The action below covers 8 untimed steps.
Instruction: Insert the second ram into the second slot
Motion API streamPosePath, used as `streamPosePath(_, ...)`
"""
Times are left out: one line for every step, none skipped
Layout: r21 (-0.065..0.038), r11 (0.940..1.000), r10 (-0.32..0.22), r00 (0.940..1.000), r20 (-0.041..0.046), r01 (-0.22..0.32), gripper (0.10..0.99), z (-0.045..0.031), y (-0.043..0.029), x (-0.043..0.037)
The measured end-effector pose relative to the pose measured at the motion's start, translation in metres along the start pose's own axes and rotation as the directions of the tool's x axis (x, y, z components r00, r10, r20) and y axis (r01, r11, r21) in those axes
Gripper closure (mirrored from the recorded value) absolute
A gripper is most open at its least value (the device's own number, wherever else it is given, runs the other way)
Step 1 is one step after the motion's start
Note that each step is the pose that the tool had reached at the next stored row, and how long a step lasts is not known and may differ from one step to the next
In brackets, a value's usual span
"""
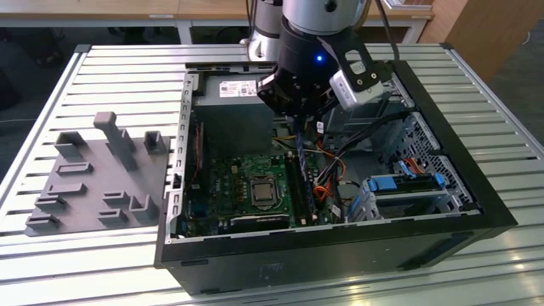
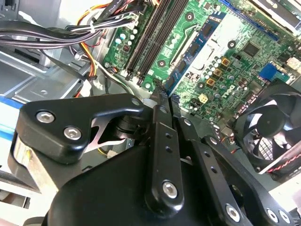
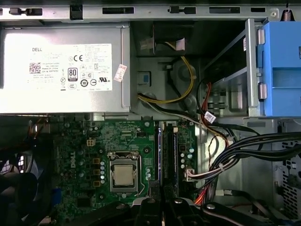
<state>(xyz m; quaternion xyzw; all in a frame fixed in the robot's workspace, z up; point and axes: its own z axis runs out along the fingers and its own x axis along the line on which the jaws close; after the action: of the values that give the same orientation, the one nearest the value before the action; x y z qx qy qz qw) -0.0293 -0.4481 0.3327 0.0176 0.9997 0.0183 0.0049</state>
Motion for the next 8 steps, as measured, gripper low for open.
streamPosePath(0.0, 1.0, 0.0, 1.0, -0.0001, 0.0, 0.949, 0.001, 0.0, 0.0)
streamPosePath(0.0, 1.0, 0.0, 1.0, -0.0001, 0.0, 0.949, 0.0017, -0.0001, -0.0001)
streamPosePath(0.0, 1.0, 0.0, 1.0, -0.0002, 0.0, 0.949, 0.002, -0.0001, -0.0001)
streamPosePath(0.0, 1.0, 0.0, 1.0, -0.0003, 0.0, 0.949, 0.0022, -0.0001, -0.0001)
streamPosePath(0.0, 1.0, 0.0, 1.0, -0.0003, 0.0, 0.949, 0.0025, -0.0001, 0.0)
streamPosePath(0.0, 1.0, 0.0, 1.0, -0.0002, 0.0, 0.949, 0.0028, -0.0001, 0.0)
streamPosePath(0.0, 1.0, 0.0, 1.0, -0.0002, 0.0, 0.949, 0.0033, -0.0001, -0.0001)
streamPosePath(0.0, 1.0, 0.0, 1.0, -0.0002, 0.0, 0.949, 0.004, -0.0002, 0.0)
